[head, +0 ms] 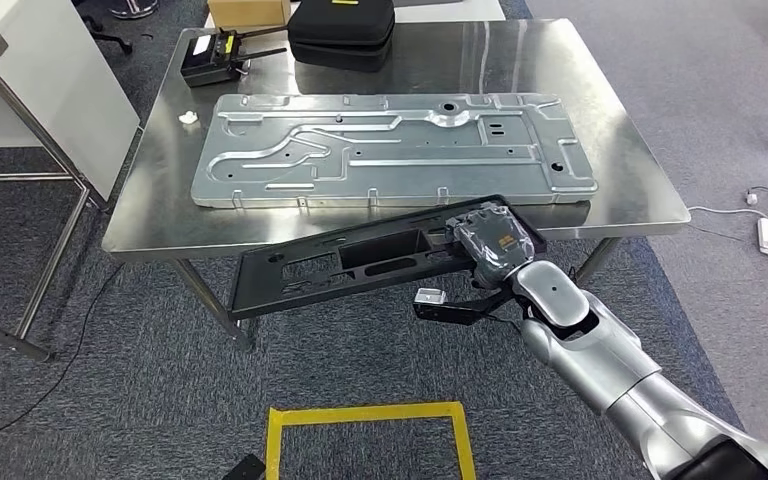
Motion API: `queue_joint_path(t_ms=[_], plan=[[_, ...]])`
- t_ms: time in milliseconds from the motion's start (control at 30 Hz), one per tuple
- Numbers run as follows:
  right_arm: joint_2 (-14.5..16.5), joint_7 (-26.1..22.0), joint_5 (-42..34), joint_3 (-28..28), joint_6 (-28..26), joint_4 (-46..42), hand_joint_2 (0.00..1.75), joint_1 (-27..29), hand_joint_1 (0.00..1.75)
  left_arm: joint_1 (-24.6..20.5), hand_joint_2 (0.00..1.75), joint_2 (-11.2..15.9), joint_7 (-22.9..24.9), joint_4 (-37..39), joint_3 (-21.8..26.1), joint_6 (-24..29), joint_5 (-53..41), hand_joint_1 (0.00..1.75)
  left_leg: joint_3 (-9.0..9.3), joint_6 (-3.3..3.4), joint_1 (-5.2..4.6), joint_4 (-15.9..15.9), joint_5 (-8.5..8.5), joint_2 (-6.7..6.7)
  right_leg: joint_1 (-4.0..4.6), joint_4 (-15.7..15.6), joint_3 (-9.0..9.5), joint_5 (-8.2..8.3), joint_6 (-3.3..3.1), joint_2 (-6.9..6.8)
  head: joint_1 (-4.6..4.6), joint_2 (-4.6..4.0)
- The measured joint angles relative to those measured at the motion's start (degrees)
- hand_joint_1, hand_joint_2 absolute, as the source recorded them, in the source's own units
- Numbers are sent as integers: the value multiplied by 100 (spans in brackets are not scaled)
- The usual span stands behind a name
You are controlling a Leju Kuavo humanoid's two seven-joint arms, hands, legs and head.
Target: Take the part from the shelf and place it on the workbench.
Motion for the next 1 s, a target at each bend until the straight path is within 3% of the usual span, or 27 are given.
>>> queue_joint_path(t_ms=[67,100,133,200,233,300,400,500,533,567,600,667,733,833,900,933,1000], plan=[[19,-3,1,-2,3,11,175,-6,175,-10,175,0,2,0,0,0,-3,0,17,39,-6,-10,-7,3,-3,463,-215,-243,23,-2,3,0],[34,-1,1,-2,4,28,175,-3,175,-18,175,1,4,0,0,1,-3,0,23,64,-12,-11,-14,3,-2,894,-433,-418,38,-2,3,0],[52,6,5,-3,5,64,175,3,175,-22,175,-2,16,0,-1,-2,-4,0,45,77,-20,-1,-37,-6,3,948,-502,-337,24,-2,2,0],[77,21,14,-6,3,134,175,14,175,-26,175,-19,38,0,-2,-6,-4,0,72,60,-40,24,-80,-27,36,508,-372,12,-48,-3,4,0],[89,27,18,-8,2,160,175,10,175,-27,175,-27,49,0,-2,-8,-4,0,80,37,-48,32,-95,-36,57,75,-194,246,-90,-3,4,0],[108,32,19,-12,2,175,175,2,175,-32,175,-36,58,0,-2,-8,-4,0,70,-11,-57,25,-92,-33,81,-35,-156,242,-117,0,5,0],[139,35,24,-20,2,193,175,-1,175,-37,175,-37,67,0,-2,-5,-6,0,9,-96,-57,176,-226,-14,25,-118,-108,276,-192,-15,4,0],[183,39,27,-27,2,212,175,-5,175,-39,175,-36,75,0,-2,-3,-6,0,-434,-172,-23,1158,-716,3,10,-144,-85,283,-251,-24,3,0],[198,40,28,-26,2,220,175,0,175,-38,175,-36,77,0,-2,-3,-6,0,-594,-195,-8,1478,-816,5,9,-139,-84,277,-252,-21,4,0],[207,40,31,-26,2,228,175,7,175,-37,175,-36,79,0,-2,-4,-6,0,-678,-214,6,1624,-814,6,7,-130,-82,269,-247,-18,3,0],[213,40,35,-26,2,234,175,13,175,-37,175,-33,79,0,-2,-4,-6,0,-646,-228,21,1533,-693,9,0,-115,-77,256,-234,-14,3,0],[218,40,43,-26,1,239,175,19,175,-39,175,-24,80,0,-2,-3,-6,0,-325,-242,48,829,-305,15,-19,-65,-68,207,-183,-7,4,0],[223,46,44,-27,-2,242,175,18,175,-44,175,-18,86,0,-3,-4,-11,0,-42,-217,41,233,-113,13,-7,-3,-87,163,-117,-1,5,0],[229,62,50,-27,-6,248,175,22,175,-42,175,-19,95,0,-4,-6,-37,0,3,-112,20,128,-121,2,11,1,-102,159,-42,0,9,0],[229,64,53,-27,-8,248,175,23,175,-42,175,-18,95,0,-4,-6,-42,0,25,-35,28,92,-105,4,-4,114,-145,62,5,-4,10,0],[229,64,55,-28,-8,248,175,24,175,-48,175,-16,95,0,-4,-5,-43,0,36,2,37,72,-98,7,-8,322,-240,-67,24,-4,11,0],[231,64,57,-29,-9,249,175,38,175,-57,175,-15,95,0,-4,-4,-45,0,39,42,28,67,-101,11,-8,1035,-582,-405,43,-5,12,0]])
